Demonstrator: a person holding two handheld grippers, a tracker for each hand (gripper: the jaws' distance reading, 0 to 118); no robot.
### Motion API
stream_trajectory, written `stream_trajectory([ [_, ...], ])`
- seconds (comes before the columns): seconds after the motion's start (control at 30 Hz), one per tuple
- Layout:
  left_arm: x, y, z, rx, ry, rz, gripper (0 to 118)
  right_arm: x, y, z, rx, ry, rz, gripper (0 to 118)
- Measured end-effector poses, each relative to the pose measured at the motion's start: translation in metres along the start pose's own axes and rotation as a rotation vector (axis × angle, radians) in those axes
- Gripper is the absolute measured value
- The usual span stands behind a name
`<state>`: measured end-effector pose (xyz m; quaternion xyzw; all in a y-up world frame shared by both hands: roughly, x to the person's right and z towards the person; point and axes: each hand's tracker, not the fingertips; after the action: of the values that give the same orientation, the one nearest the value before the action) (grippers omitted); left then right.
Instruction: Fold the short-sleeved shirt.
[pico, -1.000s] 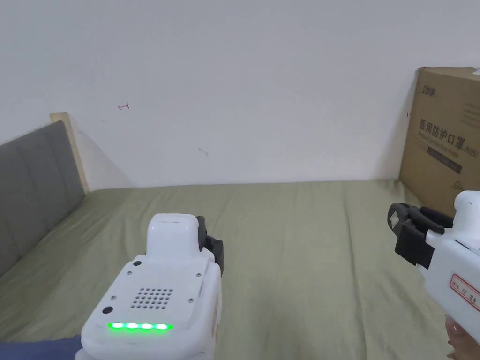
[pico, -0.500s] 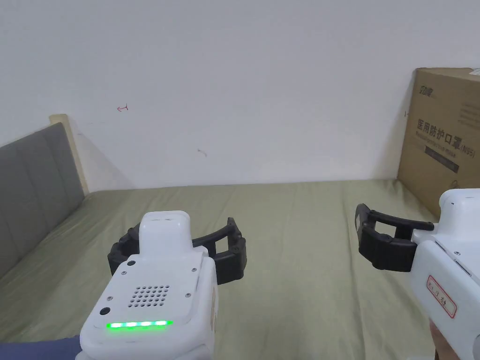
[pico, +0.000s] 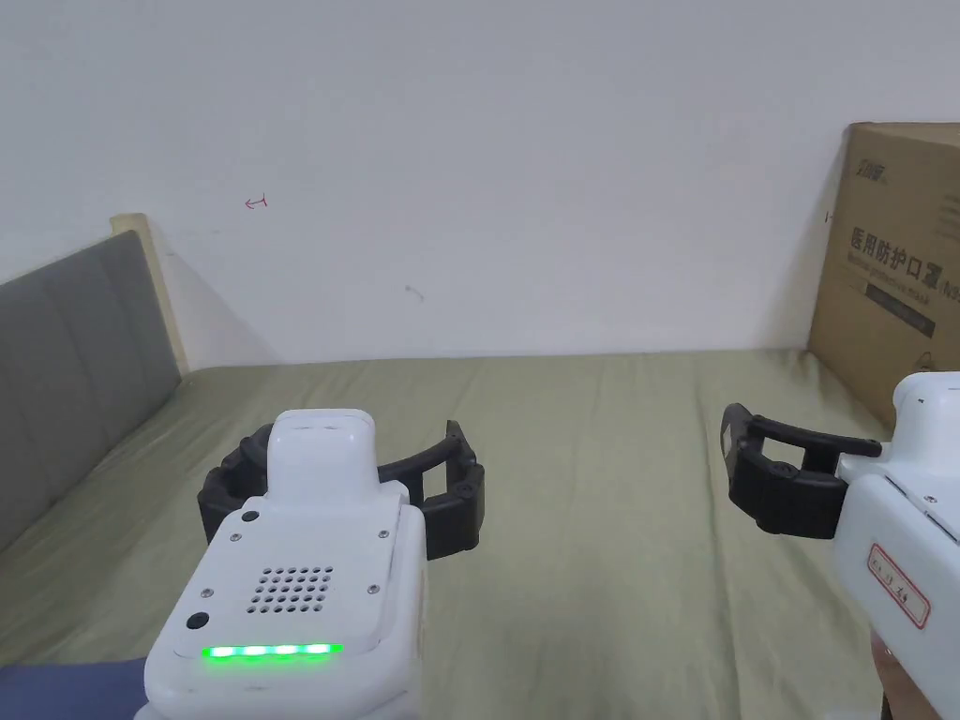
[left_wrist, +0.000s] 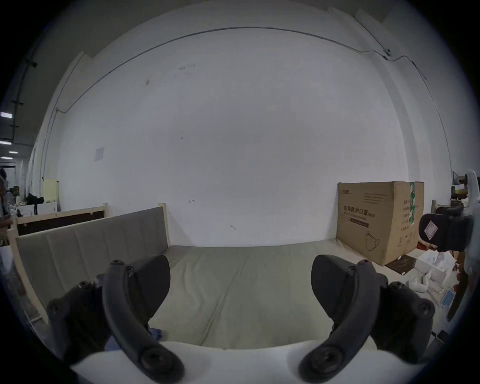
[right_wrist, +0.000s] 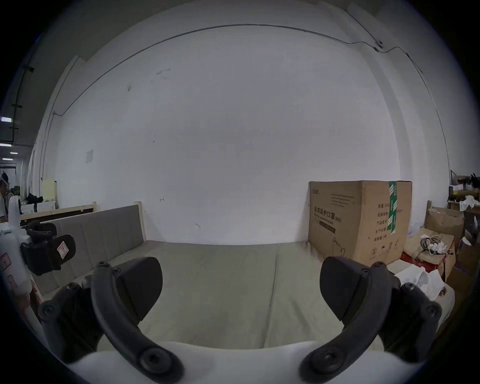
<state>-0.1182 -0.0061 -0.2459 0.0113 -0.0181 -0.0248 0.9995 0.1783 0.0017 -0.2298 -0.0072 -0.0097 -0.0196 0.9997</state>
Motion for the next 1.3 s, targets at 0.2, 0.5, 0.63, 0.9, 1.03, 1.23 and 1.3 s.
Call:
stream_trajectory([
  [0.2, -0.003, 0.001, 0.001, -0.035, -0.064, 0.029, 111, -0.004, 0.0, 0.0, -0.014, 0.006, -0.002, 118],
  [0.5, 0.005, -0.001, -0.005, -0.084, -0.003, 0.008, 112, -0.005, -0.002, 0.002, -0.031, 0.024, -0.008, 118],
  [0.63, 0.001, -0.002, -0.006, -0.099, -0.017, 0.037, 112, -0.006, -0.004, 0.002, -0.04, 0.027, -0.001, 118],
  [0.9, 0.0, -0.003, -0.008, -0.109, 0.003, 0.063, 112, -0.005, -0.01, 0.0, -0.059, 0.018, -0.008, 118],
  [1.03, -0.002, -0.006, -0.01, -0.12, 0.0, 0.083, 112, -0.004, -0.012, -0.001, -0.074, 0.019, -0.005, 118],
  [1.23, 0.0, -0.007, -0.012, -0.128, 0.009, 0.071, 112, -0.004, -0.012, -0.003, -0.077, 0.02, -0.006, 118],
  [1.3, 0.002, -0.007, -0.012, -0.127, 0.003, 0.068, 112, -0.003, -0.011, -0.004, -0.079, 0.021, -0.006, 118],
])
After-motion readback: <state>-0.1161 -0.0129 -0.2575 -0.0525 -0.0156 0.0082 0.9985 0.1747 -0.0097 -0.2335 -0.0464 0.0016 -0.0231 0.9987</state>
